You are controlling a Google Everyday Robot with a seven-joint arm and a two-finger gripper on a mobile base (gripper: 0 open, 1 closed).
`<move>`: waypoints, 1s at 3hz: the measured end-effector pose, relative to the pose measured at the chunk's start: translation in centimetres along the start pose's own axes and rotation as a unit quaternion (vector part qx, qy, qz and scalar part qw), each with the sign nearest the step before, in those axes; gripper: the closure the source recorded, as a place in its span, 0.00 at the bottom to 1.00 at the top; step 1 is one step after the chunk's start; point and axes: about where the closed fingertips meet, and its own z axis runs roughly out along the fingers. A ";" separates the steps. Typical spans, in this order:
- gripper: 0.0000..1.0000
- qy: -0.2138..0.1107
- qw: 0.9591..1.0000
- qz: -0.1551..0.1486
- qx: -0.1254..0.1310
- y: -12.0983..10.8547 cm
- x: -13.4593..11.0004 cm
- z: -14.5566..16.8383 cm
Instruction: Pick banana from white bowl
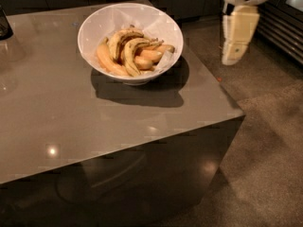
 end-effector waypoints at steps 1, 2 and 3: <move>0.00 -0.002 0.999 -0.043 -0.012 -2.7 -2.9 2.0; 0.00 0.004 0.997 -0.072 -0.023 -4.9 -4.8 3.7; 0.00 -0.001 0.997 -0.073 -0.012 -5.4 -5.3 3.8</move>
Offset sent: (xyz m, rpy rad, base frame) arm 0.0719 0.0750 -0.0146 -0.1369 0.0932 0.1928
